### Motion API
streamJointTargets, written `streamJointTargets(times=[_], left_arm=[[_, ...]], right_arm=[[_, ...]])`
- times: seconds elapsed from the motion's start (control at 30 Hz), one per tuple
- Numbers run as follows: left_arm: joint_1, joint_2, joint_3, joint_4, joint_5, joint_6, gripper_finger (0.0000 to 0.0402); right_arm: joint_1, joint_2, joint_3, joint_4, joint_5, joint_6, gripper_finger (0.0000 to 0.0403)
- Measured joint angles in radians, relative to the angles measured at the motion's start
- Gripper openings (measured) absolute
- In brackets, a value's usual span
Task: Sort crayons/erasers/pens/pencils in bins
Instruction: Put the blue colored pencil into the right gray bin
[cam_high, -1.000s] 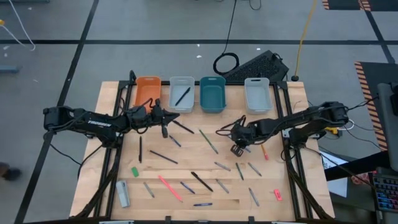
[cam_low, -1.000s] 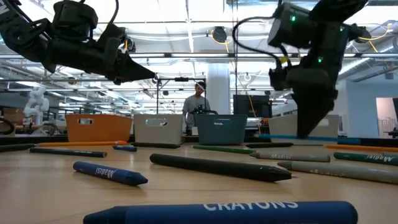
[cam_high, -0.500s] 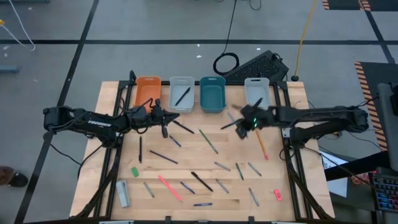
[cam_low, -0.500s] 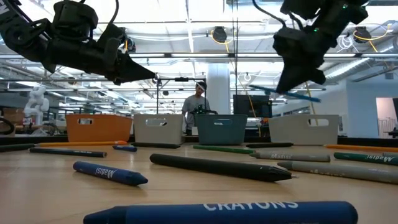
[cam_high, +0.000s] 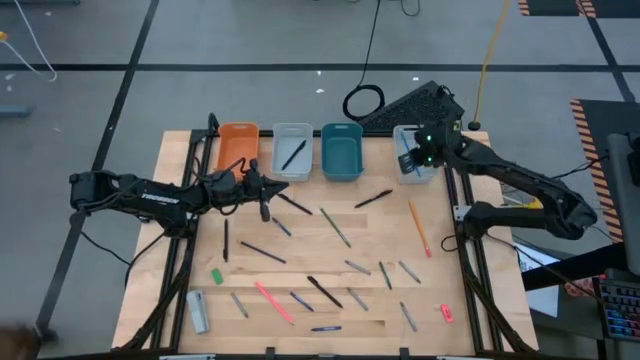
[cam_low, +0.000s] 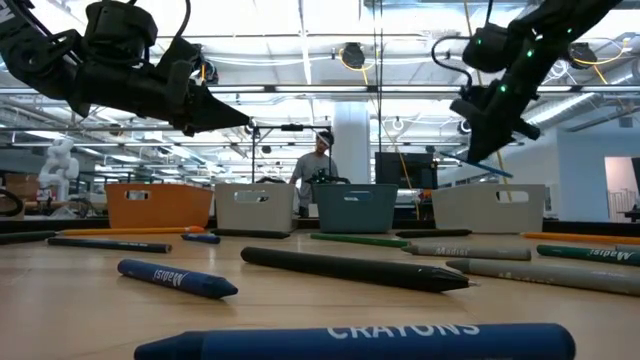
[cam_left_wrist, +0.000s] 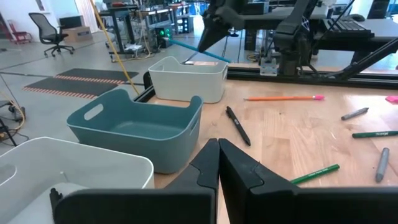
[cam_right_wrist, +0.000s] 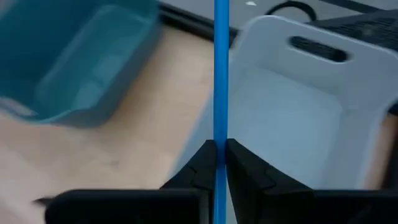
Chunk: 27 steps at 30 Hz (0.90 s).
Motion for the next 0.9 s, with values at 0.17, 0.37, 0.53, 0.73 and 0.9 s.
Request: streamJointTargets(times=[0.17, 0.37, 0.53, 0.73, 0.9], left_arm=[[0.0, 0.0, 0.0, 0.0, 0.0, -0.004, 0.0007], [0.0, 0.0, 0.0, 0.0, 0.0, -0.005, 0.0011], [0.0, 0.0, 0.0, -0.003, 0.0, -0.008, 0.0006], [0.0, 0.0, 0.0, -0.021, 0.0, -0.015, 0.0012], [0.0, 0.0, 0.0, -0.022, 0.0, -0.015, 0.0006]], right_arm=[[-0.093, 0.047, 0.0, 0.004, -0.001, -0.072, 0.0022], [-0.164, 0.153, 0.0, 0.057, 0.001, -0.141, 0.0022], [-0.192, 0.26, 0.001, 0.104, -0.001, -0.193, 0.0022], [-0.2, 0.34, 0.001, 0.114, -0.002, -0.252, 0.0022], [-0.2, 0.366, 0.001, 0.144, -0.005, -0.275, 0.0022]])
